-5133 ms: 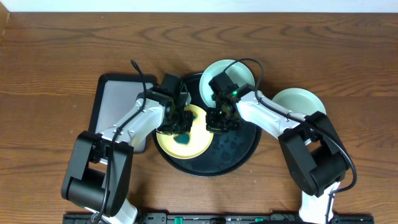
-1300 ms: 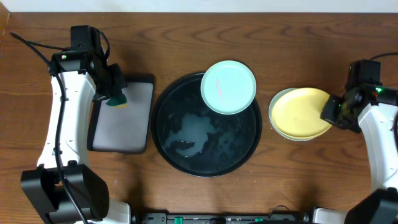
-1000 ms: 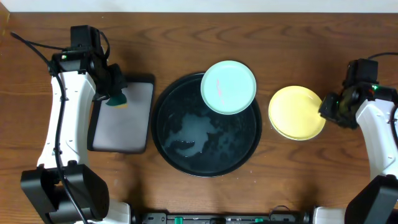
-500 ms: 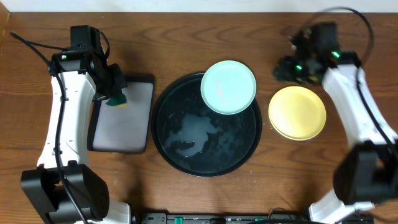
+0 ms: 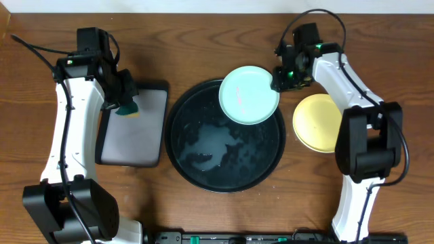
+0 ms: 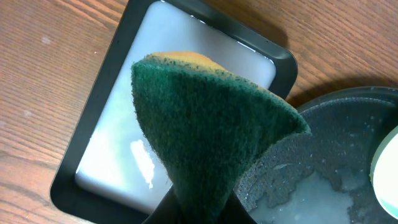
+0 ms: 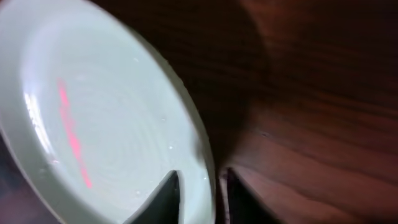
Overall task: Clean dirty plates on tray and stack at the side
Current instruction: 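Move right gripper to the last pale green plate and drag it to tray center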
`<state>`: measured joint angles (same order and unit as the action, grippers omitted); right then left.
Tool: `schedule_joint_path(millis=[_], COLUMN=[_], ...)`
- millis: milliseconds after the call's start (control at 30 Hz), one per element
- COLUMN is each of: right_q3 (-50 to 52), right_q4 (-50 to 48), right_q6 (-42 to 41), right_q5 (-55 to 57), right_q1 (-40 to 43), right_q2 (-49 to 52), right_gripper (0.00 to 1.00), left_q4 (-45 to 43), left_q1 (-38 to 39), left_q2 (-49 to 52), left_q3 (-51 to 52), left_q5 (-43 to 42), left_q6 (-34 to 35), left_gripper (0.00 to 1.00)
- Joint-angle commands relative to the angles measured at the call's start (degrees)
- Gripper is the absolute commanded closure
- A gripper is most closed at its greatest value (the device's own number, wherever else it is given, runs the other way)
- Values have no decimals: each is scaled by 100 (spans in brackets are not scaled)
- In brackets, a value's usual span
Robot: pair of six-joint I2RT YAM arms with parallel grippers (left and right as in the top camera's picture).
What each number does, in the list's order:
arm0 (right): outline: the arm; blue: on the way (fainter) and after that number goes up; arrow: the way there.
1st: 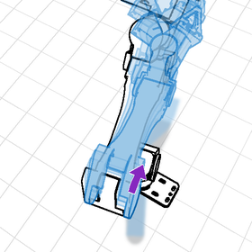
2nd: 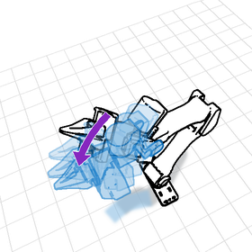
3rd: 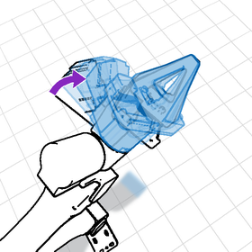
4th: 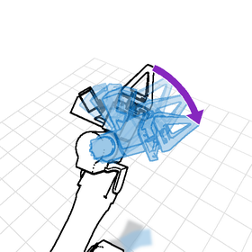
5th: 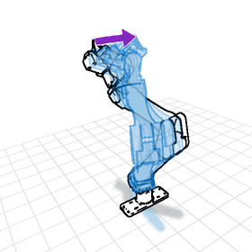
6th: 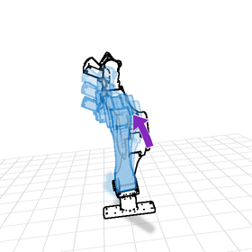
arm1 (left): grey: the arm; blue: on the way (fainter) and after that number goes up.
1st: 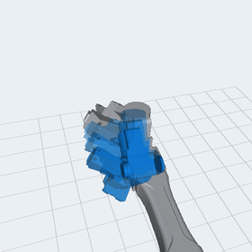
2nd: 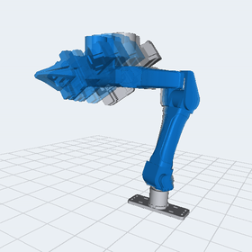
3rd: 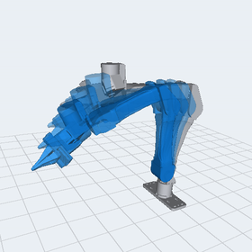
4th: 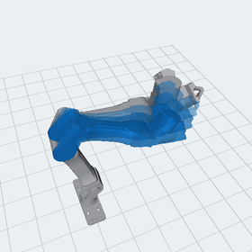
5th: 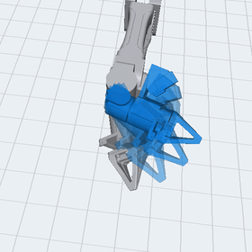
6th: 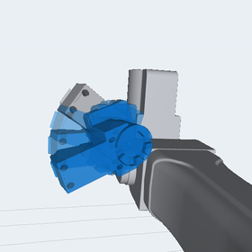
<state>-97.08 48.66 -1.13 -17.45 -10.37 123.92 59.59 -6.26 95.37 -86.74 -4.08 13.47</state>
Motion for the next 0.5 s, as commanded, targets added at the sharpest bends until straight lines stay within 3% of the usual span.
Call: schedule_joint_path(millis=[0,167,367,467], right_q3=[-155,-225,-365,-350], right_q4=[-13,46,254,258], right_q6=[44,33,-201,-201], right_q5=[-59,-61,46,330], right_q1=[-11,-37,-212,-273], right_q2=[37,35,-26,-2], right_gripper=[92,99,98,83], left_q4=[-7,-9,-7,-7], left_q1=[-4,-4,-4,-4], left_q2=[-92,-92,-92,-92], left_q3=[-81,-81,-81,-79], left_q5=[66,66,63,63], left_q6=[-72,-72,-72,-72], left_gripper=[92,92,92,92])
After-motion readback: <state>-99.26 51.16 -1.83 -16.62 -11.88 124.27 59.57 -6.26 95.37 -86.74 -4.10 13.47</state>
